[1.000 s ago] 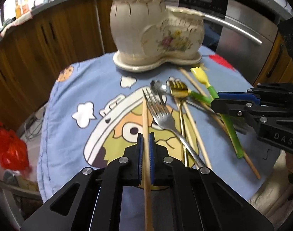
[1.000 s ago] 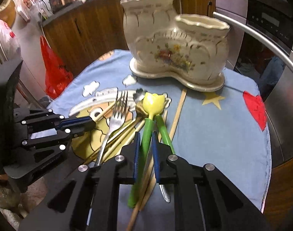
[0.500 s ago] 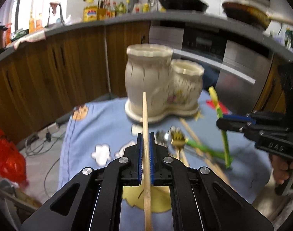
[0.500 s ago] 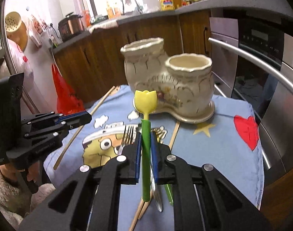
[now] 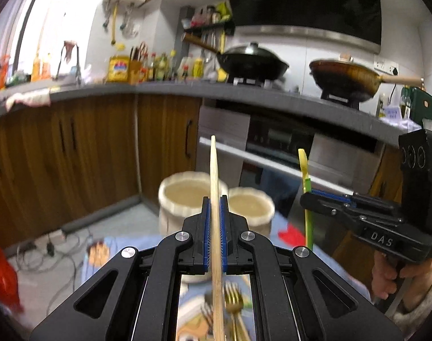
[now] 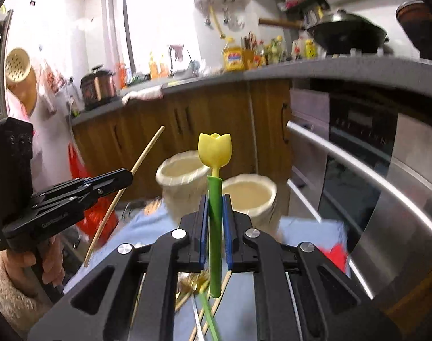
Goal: Organize utensils
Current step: 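Lower chopstick into taller pot with left gripper while right lowers spoon into smaller pot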
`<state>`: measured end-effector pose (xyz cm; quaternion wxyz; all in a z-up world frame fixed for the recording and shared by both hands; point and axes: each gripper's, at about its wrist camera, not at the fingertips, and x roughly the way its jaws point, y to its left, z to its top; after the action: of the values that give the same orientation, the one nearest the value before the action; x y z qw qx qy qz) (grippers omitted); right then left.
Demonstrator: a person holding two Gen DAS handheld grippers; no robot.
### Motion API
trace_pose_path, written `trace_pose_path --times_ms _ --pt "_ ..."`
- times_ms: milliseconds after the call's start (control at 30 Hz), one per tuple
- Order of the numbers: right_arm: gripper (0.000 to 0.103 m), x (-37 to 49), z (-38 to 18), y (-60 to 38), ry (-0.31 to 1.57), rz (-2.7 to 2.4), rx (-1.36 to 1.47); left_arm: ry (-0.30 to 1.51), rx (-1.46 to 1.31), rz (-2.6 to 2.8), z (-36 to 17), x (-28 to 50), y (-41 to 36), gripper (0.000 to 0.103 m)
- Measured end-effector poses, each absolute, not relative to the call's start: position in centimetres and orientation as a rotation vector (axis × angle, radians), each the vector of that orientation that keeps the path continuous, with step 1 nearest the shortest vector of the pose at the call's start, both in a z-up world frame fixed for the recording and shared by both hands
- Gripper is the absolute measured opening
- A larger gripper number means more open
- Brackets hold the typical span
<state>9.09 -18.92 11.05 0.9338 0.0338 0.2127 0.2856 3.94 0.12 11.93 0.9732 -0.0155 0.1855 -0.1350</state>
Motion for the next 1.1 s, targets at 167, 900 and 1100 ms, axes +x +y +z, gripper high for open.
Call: trace_pose_path --times_ms 167,900,1100 --pt "0.010 11.4 13.0 -19.6 0.356 0.571 0.119 0.256 -0.019 -0.258 15.4 5.8 -0.5 0.006" --pt "0.010 17.4 9.3 -18.6 0.338 0.570 0.205 0.087 -0.086 -0.206 14.5 12.6 0.1 0.006" --pt "0.010 17.6 7.8 -18.3 0.379 0.568 0.191 0.129 -0.068 -0.197 12.8 14.0 -0.3 0.006"
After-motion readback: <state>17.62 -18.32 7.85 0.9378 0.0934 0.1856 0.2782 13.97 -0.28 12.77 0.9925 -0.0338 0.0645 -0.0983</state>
